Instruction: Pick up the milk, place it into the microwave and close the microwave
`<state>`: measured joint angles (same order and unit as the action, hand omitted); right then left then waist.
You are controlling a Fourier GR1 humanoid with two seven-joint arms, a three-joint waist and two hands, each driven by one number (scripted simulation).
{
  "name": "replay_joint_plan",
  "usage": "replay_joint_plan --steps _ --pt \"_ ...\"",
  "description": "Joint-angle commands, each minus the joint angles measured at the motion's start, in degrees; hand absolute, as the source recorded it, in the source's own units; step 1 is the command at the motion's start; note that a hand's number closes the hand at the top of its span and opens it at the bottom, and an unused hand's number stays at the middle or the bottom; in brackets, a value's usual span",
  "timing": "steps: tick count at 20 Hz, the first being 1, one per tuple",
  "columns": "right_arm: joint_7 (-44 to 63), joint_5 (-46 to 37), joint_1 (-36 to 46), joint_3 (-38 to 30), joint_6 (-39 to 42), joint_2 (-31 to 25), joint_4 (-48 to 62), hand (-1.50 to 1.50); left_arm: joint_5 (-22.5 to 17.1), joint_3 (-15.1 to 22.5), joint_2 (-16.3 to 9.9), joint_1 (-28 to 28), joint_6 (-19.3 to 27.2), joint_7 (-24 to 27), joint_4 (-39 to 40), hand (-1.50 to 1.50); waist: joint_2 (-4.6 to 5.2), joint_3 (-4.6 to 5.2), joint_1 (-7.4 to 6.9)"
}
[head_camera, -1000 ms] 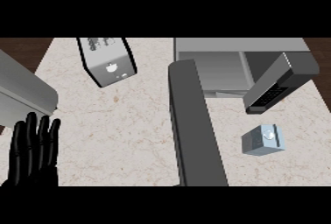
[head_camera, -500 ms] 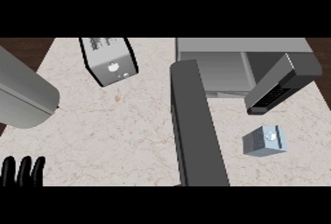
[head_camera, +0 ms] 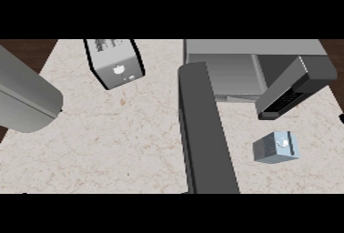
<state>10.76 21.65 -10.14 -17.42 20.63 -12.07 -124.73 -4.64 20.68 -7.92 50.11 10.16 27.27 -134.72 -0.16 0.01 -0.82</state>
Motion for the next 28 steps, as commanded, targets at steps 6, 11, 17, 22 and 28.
replay_joint_plan --steps 6,11,17,22,28 --pt "-9.7 -10.6 0.5 2.0 3.3 2.3 10.4 -1.50 -4.2 -2.7 -3.2 8.5 -3.7 8.7 1.1 -1.50 -0.02 -0.01 -0.03" --pt "-14.0 -18.9 8.5 4.5 1.1 2.2 21.3 -1.50 -3.6 -2.1 -3.3 10.9 -4.1 10.9 0.5 -1.50 0.10 -0.03 -0.59" --pt "-22.2 -25.6 10.7 4.7 -2.1 3.5 31.6 -1.50 -6.0 -3.3 -4.4 11.9 -6.6 14.8 3.4 -1.50 0.14 -0.03 -0.35" --pt "-28.5 -25.8 14.0 -0.9 -1.9 -1.4 43.7 -1.50 -5.1 -1.8 -5.7 18.8 -7.0 17.6 -0.8 -1.50 0.14 -0.09 -0.81" --pt "-35.4 -28.3 15.3 0.1 -1.7 -2.3 51.9 -1.50 -8.7 -5.3 -6.8 18.8 -9.7 21.0 2.8 -1.50 0.08 -0.05 -0.53"
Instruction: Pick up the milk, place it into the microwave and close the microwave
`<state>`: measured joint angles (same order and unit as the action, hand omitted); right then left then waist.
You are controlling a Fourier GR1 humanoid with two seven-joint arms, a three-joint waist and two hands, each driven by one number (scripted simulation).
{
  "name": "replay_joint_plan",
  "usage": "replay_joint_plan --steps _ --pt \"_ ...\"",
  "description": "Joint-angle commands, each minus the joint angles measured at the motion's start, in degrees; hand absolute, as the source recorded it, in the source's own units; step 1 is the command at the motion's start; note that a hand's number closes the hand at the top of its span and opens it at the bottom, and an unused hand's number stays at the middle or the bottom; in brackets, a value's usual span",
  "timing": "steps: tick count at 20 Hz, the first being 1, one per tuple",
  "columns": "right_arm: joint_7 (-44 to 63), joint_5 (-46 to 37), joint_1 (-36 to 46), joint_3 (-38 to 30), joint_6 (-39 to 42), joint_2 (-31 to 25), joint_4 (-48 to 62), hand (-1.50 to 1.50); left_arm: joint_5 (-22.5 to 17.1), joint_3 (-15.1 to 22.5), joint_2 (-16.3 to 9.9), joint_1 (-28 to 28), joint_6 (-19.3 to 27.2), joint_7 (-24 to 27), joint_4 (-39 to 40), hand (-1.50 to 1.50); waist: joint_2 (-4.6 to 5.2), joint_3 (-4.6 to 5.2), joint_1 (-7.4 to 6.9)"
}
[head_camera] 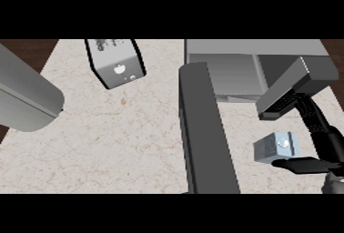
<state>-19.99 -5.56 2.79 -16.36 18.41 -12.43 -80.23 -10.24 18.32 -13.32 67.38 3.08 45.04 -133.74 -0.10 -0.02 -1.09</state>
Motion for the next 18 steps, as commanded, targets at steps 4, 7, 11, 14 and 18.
replay_joint_plan --steps 4,7,11,14,18 --pt "-7.7 -0.7 1.6 0.5 4.2 -2.7 10.7 -1.50 -2.7 -2.9 -0.4 0.5 -2.2 4.3 4.1 -1.50 0.00 0.00 0.18" --pt "-12.1 -4.5 5.0 2.1 1.6 -1.6 18.8 -1.50 -3.0 -3.1 -1.1 0.6 -1.9 2.2 2.0 -1.50 0.20 -0.05 -0.10" --pt "-13.7 -6.5 2.9 3.3 -0.8 -0.5 19.2 -1.50 -4.3 -3.6 -2.3 6.0 -4.5 5.5 0.4 -1.50 0.00 -0.02 0.07" --pt "-17.1 -8.7 6.0 3.9 -3.1 -0.2 25.3 1.50 -1.9 -1.2 -0.3 1.7 -3.1 4.7 3.5 -1.50 0.13 -0.03 0.19" --pt "-23.1 -11.4 7.5 2.6 -6.0 -3.3 32.9 -1.50 -1.5 -1.6 -0.2 3.2 -3.4 7.2 4.7 -1.50 0.16 -0.06 -0.08"
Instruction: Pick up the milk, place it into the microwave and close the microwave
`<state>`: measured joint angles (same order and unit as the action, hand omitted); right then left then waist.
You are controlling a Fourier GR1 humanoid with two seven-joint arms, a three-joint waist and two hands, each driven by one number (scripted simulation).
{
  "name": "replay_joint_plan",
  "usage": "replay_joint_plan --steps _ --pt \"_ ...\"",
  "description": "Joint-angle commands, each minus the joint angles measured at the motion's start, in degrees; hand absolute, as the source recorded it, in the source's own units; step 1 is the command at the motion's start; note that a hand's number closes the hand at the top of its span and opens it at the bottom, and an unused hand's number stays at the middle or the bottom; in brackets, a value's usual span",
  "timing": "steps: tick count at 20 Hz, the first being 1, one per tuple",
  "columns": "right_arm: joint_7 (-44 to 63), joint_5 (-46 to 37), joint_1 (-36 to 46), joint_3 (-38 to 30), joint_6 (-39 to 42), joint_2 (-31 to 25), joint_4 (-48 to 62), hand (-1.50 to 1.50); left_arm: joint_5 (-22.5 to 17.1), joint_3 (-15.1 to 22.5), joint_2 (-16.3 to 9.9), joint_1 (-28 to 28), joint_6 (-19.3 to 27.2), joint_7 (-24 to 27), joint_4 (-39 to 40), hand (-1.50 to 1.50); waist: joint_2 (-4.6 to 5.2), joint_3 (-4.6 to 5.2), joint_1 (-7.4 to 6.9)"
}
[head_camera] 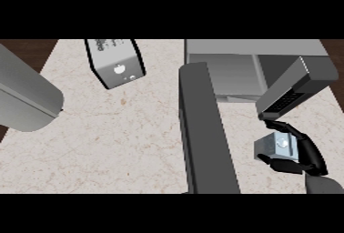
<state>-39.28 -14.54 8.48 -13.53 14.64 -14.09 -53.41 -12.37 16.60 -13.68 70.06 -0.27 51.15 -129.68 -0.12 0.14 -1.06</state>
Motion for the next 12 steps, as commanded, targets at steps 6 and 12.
replay_joint_plan --steps 6,12 --pt "-8.0 -9.5 5.0 2.3 -13.4 -0.2 11.6 1.50 -0.5 0.4 0.0 -0.5 -0.8 -0.1 0.6 -1.50 0.22 -0.23 -0.29" --pt "-15.4 -10.5 7.7 0.7 -13.7 -4.4 22.9 1.50 2.0 2.0 2.3 -2.5 1.6 -0.7 1.3 -1.50 0.41 -0.28 -0.13"
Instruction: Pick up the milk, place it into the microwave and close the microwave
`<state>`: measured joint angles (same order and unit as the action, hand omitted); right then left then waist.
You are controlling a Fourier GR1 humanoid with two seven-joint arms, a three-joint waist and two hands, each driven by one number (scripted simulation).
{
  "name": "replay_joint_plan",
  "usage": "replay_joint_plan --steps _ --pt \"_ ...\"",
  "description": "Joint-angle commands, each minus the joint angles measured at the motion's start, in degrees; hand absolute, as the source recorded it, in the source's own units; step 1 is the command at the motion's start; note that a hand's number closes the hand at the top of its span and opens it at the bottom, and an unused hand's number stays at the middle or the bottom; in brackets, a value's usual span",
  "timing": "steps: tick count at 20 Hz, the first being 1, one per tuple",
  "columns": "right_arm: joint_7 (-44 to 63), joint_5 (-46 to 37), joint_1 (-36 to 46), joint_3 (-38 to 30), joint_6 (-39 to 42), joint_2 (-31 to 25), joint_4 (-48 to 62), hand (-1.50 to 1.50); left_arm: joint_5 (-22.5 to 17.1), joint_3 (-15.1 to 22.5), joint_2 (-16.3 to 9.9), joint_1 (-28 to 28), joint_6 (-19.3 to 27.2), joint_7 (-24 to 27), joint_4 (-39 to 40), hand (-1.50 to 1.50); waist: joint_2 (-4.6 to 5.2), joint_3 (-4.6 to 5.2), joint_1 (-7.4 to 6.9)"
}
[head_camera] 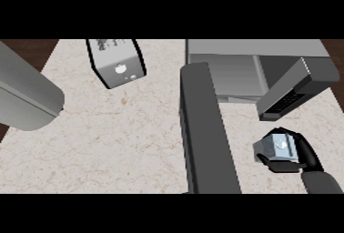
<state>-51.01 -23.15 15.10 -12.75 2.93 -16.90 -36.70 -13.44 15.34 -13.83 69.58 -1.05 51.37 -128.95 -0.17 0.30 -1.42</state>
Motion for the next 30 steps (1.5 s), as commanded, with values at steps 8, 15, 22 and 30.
replay_joint_plan --steps 8,15,22,30 --pt "-11.5 -3.0 10.5 -1.4 -12.8 4.4 14.5 1.50 -1.9 -1.6 -1.6 -0.2 -2.5 0.1 0.1 -1.50 0.89 -0.57 -1.17" --pt "-17.1 -2.2 14.0 -2.1 -10.6 5.3 17.0 1.50 -1.5 -0.6 -1.0 0.7 -2.9 1.3 0.7 -1.50 0.74 -0.53 -1.05" --pt "-14.3 -1.7 16.9 1.1 -1.7 6.2 13.5 1.50 -3.3 -1.6 -0.5 -0.4 -1.5 -2.3 -0.6 -1.50 0.41 -0.39 0.51" --pt "-1.7 -1.7 20.9 1.7 -11.5 10.8 4.6 1.50 -3.8 -3.2 -0.4 0.9 -4.4 0.5 2.0 -1.50 0.06 -0.31 0.62"
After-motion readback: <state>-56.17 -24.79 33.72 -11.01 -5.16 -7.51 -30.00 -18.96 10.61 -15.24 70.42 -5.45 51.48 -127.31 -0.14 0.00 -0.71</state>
